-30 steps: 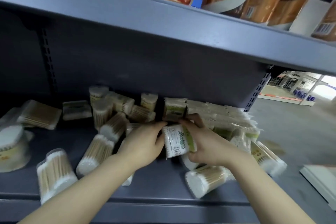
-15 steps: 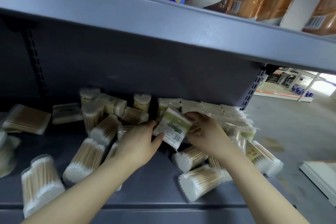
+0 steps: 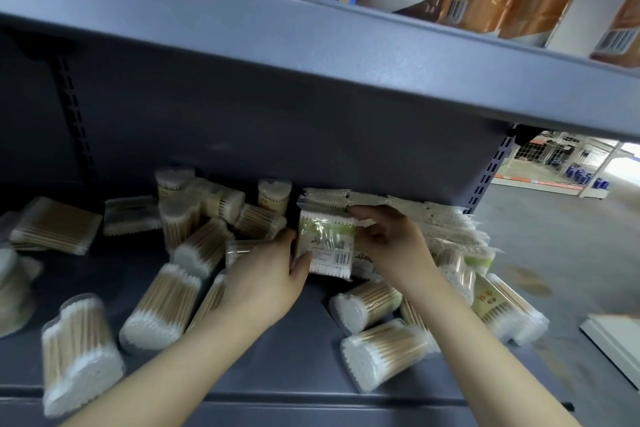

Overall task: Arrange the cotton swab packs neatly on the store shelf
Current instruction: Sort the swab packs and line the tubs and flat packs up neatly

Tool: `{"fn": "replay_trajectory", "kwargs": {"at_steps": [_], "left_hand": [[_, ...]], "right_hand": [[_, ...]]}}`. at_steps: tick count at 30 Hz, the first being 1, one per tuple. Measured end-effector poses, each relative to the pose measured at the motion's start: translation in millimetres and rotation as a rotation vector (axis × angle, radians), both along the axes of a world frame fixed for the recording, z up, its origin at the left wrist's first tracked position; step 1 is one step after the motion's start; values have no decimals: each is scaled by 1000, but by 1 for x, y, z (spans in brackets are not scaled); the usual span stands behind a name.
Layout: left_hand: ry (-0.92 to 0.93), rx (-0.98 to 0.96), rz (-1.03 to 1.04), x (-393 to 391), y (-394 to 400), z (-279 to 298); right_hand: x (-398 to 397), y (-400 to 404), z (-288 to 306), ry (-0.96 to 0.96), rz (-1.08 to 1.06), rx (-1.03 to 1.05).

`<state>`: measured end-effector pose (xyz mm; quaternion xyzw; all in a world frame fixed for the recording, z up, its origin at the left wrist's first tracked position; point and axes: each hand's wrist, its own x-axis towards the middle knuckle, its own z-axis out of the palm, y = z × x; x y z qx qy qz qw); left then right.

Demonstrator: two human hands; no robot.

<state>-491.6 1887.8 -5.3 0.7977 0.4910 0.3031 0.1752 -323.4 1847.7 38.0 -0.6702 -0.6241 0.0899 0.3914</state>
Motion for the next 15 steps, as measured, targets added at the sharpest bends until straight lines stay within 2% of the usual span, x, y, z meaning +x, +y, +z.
{"fn": "replay_trajectory", "kwargs": {"at_steps": [15], "left_hand": [[-19, 22, 39, 7, -2, 1]], "right_hand": [[3, 1, -7, -50, 12, 53]]}}
